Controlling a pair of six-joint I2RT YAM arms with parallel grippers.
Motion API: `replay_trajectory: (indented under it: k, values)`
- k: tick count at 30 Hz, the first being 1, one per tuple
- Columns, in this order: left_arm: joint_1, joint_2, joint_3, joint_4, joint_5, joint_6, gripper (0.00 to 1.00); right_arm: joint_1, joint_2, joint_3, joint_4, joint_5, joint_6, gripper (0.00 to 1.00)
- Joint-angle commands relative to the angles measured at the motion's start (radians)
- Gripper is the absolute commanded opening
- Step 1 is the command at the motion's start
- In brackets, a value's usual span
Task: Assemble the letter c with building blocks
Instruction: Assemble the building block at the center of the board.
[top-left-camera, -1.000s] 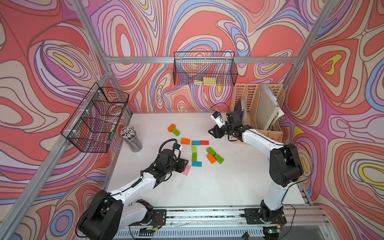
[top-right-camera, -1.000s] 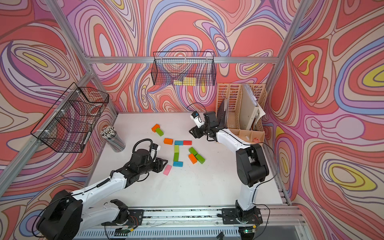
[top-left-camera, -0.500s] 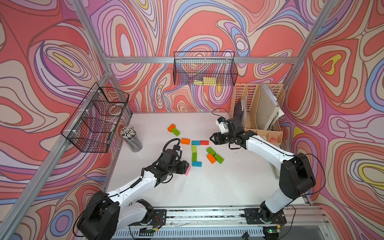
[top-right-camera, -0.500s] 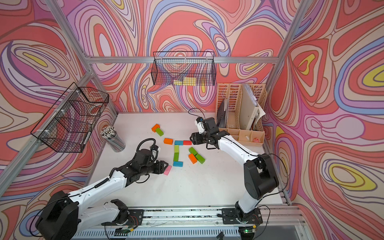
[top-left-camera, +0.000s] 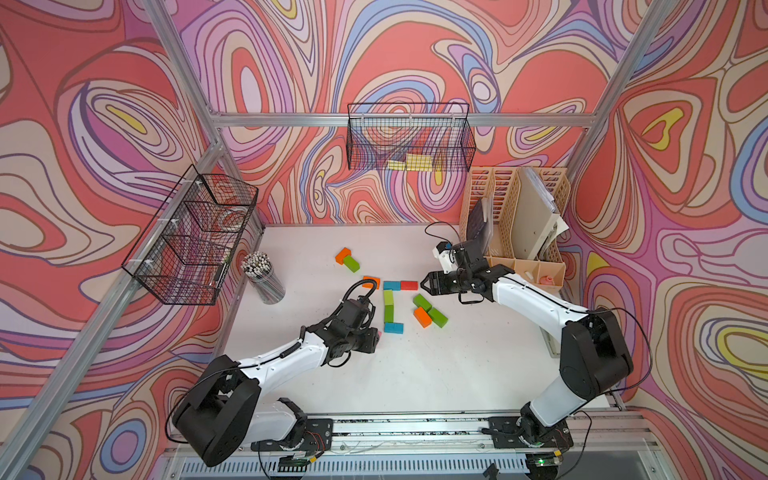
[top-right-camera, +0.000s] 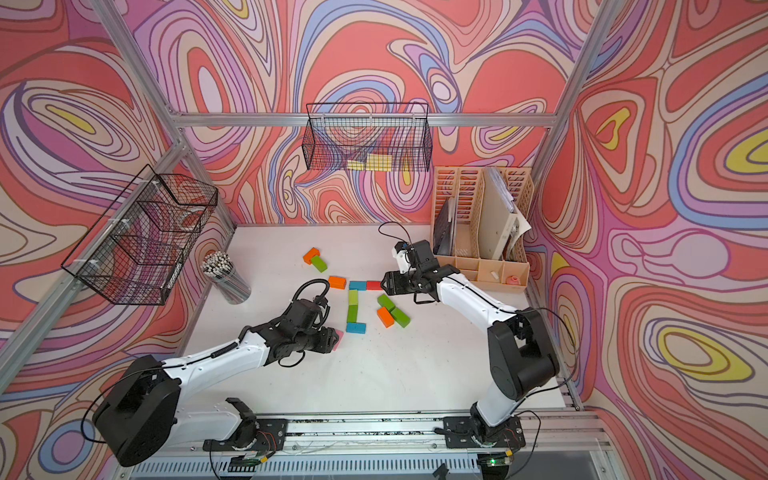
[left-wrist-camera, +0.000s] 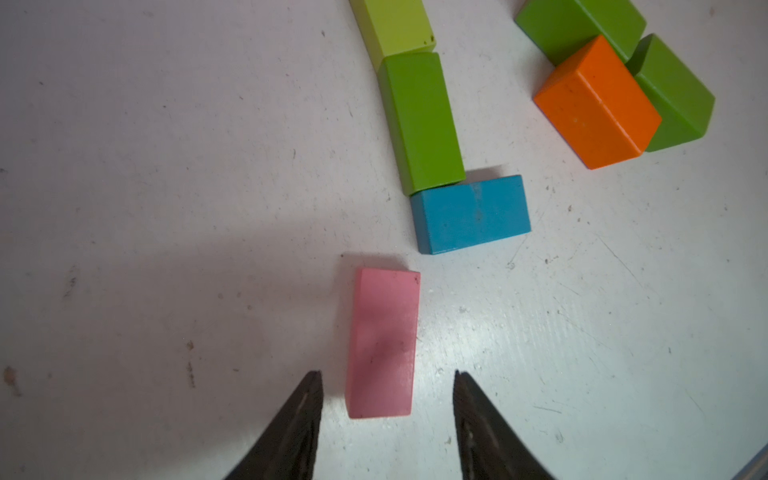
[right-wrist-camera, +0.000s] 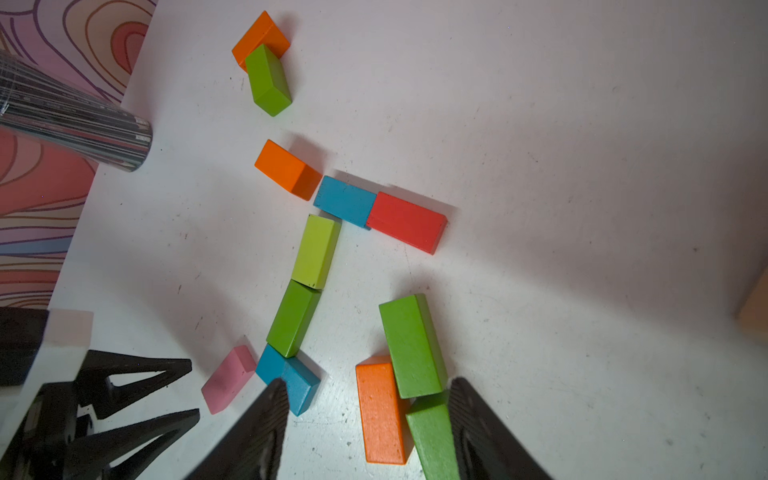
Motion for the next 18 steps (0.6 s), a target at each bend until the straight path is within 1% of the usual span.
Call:
replay_trajectory:
  k: [1, 5, 10, 14, 18]
  values:
    - [-0.013, 0.030, 0.036, -0.018, -0.015, 0.019, 0.51, 0.006, -0.028, -0.011, 0.009, -0.016, -0.009, 0.65]
    - [-0.019, 0.069, 0.047, -0.009, -0.012, 0.027, 0.51, 0.006, -0.042, -0.016, 0.009, -0.018, -0.012, 0.64]
    - [-0.028, 0.111, 0.078, -0.039, -0.059, 0.029, 0.50, 0.005, -0.056, -0.028, 0.016, -0.030, -0.010, 0.64]
    - [-0.031, 0.132, 0.089, -0.041, -0.070, 0.039, 0.45, 0.006, -0.053, -0.027, 0.007, -0.043, -0.012, 0.63]
    - [-0.036, 0.157, 0.101, -0.044, -0.072, 0.043, 0.44, 0.005, -0.060, -0.024, -0.009, -0.079, -0.014, 0.59]
